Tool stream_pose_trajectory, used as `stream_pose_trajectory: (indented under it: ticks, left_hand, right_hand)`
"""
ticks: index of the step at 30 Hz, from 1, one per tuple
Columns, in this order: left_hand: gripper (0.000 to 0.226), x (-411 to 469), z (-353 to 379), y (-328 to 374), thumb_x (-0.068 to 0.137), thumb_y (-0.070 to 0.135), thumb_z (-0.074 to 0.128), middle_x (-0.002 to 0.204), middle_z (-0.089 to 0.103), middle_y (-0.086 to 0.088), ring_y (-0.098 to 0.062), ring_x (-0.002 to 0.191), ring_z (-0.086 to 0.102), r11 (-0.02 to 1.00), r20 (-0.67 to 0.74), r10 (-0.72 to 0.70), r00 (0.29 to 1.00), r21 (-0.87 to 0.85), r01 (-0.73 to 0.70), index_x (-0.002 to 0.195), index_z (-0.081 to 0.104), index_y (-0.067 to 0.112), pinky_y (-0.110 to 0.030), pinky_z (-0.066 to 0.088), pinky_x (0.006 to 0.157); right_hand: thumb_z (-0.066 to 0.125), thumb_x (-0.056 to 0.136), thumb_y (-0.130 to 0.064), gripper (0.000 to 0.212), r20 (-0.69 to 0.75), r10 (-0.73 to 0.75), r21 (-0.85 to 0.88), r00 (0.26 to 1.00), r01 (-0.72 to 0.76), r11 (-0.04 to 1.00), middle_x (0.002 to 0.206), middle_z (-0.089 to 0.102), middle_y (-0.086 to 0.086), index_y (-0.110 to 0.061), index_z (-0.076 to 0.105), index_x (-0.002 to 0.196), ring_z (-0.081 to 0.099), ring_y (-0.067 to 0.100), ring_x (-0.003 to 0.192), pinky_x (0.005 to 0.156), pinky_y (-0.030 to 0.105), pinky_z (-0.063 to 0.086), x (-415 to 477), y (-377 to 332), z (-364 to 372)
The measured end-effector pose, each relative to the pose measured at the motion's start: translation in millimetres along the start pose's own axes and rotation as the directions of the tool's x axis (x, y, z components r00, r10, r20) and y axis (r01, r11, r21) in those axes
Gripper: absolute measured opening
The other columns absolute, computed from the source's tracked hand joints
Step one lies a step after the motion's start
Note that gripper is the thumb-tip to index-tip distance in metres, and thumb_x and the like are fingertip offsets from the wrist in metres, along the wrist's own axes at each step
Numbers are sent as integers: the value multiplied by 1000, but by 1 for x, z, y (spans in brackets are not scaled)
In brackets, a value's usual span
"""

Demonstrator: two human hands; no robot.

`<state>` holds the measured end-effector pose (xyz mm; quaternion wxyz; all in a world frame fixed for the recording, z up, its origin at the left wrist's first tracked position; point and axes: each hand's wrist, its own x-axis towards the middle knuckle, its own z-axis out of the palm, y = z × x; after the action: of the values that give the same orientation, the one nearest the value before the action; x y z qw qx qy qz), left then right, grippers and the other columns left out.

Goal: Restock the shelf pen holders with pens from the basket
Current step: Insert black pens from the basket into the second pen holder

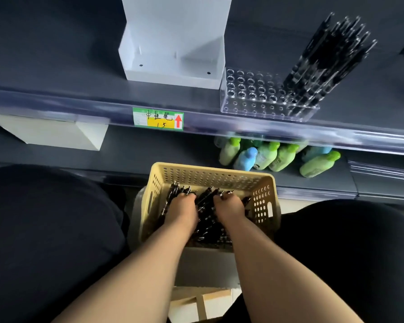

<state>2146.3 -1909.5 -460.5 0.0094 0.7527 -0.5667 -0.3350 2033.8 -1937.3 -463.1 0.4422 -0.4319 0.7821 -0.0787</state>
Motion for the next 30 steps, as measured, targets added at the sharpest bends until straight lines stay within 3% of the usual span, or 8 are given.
stream_pose_trajectory:
  ticks: [3,6,8,10,13,19,25,30]
  left_hand:
    - [35,6,2,-1,90,8,48,123,55,-8,-27,111,55,999,3,-36,999,-2,36,122,57,19,-33,45,93]
    - [39,7,3,2,90,6,50,124,56,-5,-26,112,55,998,-9,-68,998,-18,68,124,54,23,-33,44,92]
    - [34,6,2,4,92,8,48,121,57,-6,-26,111,55,997,-33,-70,997,-33,69,122,53,20,-35,44,90]
    - [30,3,0,6,92,7,46,118,59,-7,-27,108,57,993,-60,-89,994,-80,84,120,49,18,-34,44,87]
    - [30,-4,-6,10,91,7,48,117,59,-7,-27,102,57,981,-74,-100,992,-171,86,119,44,18,-33,44,81]
    - [41,-34,-35,28,97,25,46,134,51,-6,-25,120,49,965,-164,28,986,-254,-70,138,39,21,-31,39,95]
    - [28,-75,-63,40,97,34,44,107,62,-7,-26,100,57,935,-314,99,944,-295,-196,115,56,17,-30,43,81]
    - [26,-97,-88,54,91,27,58,104,56,10,-8,98,53,877,-461,258,849,-256,-406,115,63,18,-9,31,73]
  right_hand:
    - [60,88,-31,26,-8,41,108,999,-40,993,98,69,16,-6,64,93,65,33,94,84,37,52,8,1,12]
    - [64,85,-33,25,-22,54,138,998,-51,989,92,70,16,-11,59,74,66,32,89,79,35,52,13,1,16]
    - [65,85,-35,27,-8,76,185,997,-73,980,92,69,15,-8,63,84,66,30,86,73,30,50,14,1,17]
    - [66,84,-33,26,-4,88,279,996,-83,957,95,68,12,-9,63,94,66,28,87,78,32,52,12,0,17]
    - [67,83,-26,20,-13,73,423,997,-61,904,92,67,12,-10,60,94,63,25,82,75,33,51,5,-1,15]
    - [62,85,-12,7,-61,-25,627,998,58,777,86,66,4,-13,63,92,60,16,78,74,29,48,-27,-14,-14]
    - [58,88,-9,11,-191,-274,584,943,333,740,90,68,-2,-16,64,93,62,10,84,71,15,44,-77,-25,-44]
    - [58,89,-13,16,-282,-412,533,867,498,684,99,69,-3,-25,63,99,65,13,95,88,30,52,-108,-36,-71]
